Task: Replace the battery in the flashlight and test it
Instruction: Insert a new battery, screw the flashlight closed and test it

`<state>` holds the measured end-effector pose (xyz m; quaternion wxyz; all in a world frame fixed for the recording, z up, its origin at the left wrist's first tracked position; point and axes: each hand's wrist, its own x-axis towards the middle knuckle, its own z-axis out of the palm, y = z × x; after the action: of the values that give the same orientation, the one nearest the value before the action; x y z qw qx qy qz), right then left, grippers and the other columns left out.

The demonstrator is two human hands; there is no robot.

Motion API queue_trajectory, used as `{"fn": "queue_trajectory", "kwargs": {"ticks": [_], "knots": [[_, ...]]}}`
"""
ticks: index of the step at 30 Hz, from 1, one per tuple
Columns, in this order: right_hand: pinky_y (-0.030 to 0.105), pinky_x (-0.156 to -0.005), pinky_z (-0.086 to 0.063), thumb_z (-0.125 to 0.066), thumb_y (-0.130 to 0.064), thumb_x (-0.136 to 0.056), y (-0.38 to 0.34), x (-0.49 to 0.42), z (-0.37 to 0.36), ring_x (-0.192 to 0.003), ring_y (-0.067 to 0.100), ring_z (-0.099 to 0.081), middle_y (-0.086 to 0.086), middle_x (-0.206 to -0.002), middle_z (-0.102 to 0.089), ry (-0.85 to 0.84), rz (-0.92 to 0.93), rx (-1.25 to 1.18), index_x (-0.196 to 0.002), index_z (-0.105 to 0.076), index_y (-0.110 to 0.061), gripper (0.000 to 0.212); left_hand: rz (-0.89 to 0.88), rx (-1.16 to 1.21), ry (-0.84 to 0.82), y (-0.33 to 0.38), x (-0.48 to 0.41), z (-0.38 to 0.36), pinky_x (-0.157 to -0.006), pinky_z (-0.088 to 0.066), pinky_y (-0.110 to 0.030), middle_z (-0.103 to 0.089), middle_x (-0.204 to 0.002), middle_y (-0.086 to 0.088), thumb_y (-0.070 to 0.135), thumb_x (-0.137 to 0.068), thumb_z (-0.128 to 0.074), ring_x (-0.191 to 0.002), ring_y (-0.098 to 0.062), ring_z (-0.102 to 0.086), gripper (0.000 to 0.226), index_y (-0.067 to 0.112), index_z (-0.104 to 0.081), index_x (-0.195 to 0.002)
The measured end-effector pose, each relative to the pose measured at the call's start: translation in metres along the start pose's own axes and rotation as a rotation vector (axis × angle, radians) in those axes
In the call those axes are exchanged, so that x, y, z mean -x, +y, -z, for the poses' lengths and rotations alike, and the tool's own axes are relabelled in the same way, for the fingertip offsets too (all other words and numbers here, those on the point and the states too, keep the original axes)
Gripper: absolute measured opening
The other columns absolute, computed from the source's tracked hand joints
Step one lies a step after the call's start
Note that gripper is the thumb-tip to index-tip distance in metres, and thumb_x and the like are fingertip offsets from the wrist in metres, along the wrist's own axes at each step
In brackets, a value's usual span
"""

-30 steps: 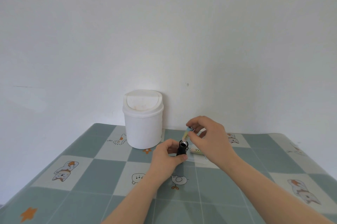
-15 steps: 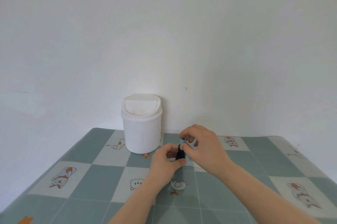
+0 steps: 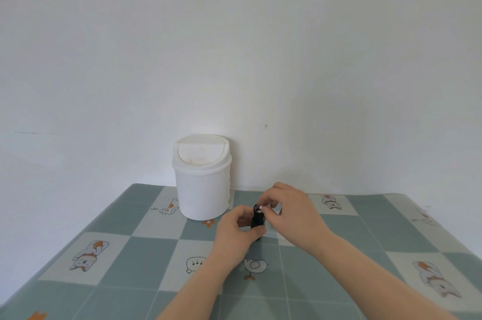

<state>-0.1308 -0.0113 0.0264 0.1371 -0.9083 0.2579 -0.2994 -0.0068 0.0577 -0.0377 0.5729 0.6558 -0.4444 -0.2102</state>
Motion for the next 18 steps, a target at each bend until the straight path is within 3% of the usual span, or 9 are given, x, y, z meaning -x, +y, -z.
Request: {"fn": "queue_trajectory", "kwargs": {"ticks": [5, 11, 13, 18], "knots": [[0.022, -0.073, -0.045, -0.059, -0.019, -0.082, 0.013, 0.006, 0.007, -0.079, 0.005, -0.058, -0.009, -0.082, -0.063, 0.048, -0.099, -0.066, -0.084, -0.069, -0.022, 0.010, 0.007, 0.016, 0.024, 0.001, 0.000, -0.001, -0.081, -0.051, -0.020, -0.072, -0.092, 0.004, 0.011, -0.072, -0.077, -0.090, -0.012, -0.066, 0.023, 0.024, -0.068, -0.089], [0.031, -0.080, -0.049, -0.056, -0.015, -0.082, 0.053, 0.018, 0.015, -0.084, 0.013, -0.059, -0.006, -0.088, -0.066, 0.081, -0.339, -0.027, -0.080, -0.061, -0.030, 0.016, 0.028, 0.042, 0.025, 0.009, 0.003, -0.007, -0.079, -0.051, -0.019, -0.071, -0.096, 0.003, 0.017, -0.071, -0.079, -0.090, -0.009, -0.066, 0.024, 0.028, -0.069, -0.090], [0.031, -0.080, -0.048, -0.055, -0.015, -0.082, 0.069, 0.022, 0.016, -0.089, 0.014, -0.058, -0.005, -0.094, -0.064, 0.042, -0.433, 0.019, -0.090, -0.062, -0.027, 0.016, 0.024, 0.015, -0.001, 0.009, 0.006, -0.011, -0.075, -0.048, -0.014, -0.071, -0.095, 0.005, 0.016, -0.071, -0.078, -0.088, -0.006, -0.065, 0.024, 0.028, -0.069, -0.090], [0.031, -0.093, -0.045, -0.057, -0.026, -0.084, 0.093, 0.036, 0.009, -0.113, 0.018, -0.052, 0.001, -0.116, -0.058, -0.115, -0.506, 0.110, -0.123, -0.056, -0.020, 0.040, 0.030, 0.000, -0.002, 0.007, 0.009, -0.017, -0.067, -0.046, -0.003, -0.072, -0.095, 0.005, 0.017, -0.070, -0.079, -0.088, -0.005, -0.065, 0.028, 0.024, -0.071, -0.096]]}}
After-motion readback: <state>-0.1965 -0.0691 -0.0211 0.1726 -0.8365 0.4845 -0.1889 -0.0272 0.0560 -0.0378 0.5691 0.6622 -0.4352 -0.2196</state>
